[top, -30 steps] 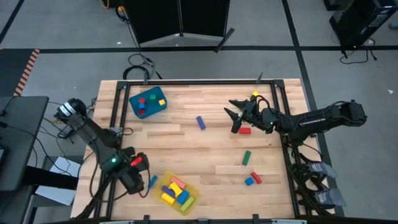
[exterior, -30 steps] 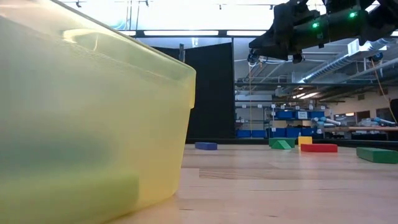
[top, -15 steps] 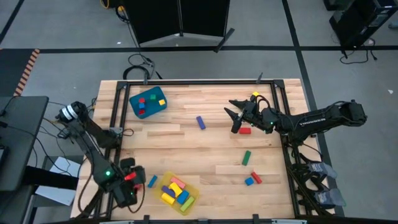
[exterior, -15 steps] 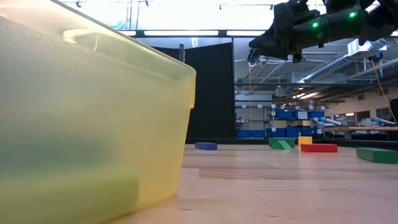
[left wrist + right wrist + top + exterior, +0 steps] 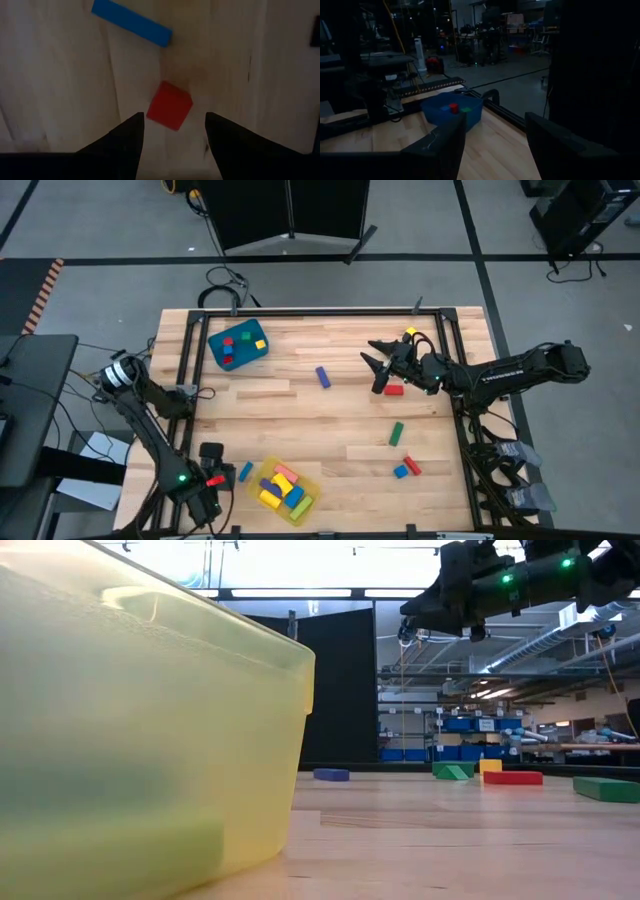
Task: Sort blocks by size
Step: Put the small red block into the blue bin
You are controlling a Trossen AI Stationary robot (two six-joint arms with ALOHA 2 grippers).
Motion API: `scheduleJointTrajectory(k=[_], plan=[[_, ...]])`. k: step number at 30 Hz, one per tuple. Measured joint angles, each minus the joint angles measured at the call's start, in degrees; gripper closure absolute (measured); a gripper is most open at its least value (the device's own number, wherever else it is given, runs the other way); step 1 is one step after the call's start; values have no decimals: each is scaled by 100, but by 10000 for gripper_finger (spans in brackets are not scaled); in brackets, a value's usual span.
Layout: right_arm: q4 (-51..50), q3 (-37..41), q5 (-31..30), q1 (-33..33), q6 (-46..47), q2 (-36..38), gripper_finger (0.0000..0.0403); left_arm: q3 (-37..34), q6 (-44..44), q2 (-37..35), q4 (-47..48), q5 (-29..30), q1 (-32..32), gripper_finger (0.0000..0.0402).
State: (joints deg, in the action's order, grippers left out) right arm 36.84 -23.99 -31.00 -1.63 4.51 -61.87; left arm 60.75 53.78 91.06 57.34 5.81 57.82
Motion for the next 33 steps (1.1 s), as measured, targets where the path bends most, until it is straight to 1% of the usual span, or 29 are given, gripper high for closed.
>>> scheduleJointTrajectory(k=[3,9,12,15,19,22,25,28,33], plan=[[0,0,1,0,2,0,190,0,-124,61,-123,5,0,182],[0,0,4,0,2,0,190,-2,-86,108,-50,-60,-4,181],[-2,0,34,0,2,0,190,9,0,110,-32,-101,-45,173],[0,0,61,0,2,0,190,55,-229,110,-84,-56,-85,167],[90,0,63,4,5,0,190,52,-233,110,-46,53,-101,167],[84,0,66,11,40,-2,190,52,-250,110,-17,-3,-101,161],[85,0,66,17,46,-2,190,-14,-300,110,-46,-224,-101,141],[86,0,66,17,47,-2,190,-122,-364,110,-45,-358,-98,109],[85,0,66,41,46,-2,190,-220,-514,110,-28,-252,-111,53]])
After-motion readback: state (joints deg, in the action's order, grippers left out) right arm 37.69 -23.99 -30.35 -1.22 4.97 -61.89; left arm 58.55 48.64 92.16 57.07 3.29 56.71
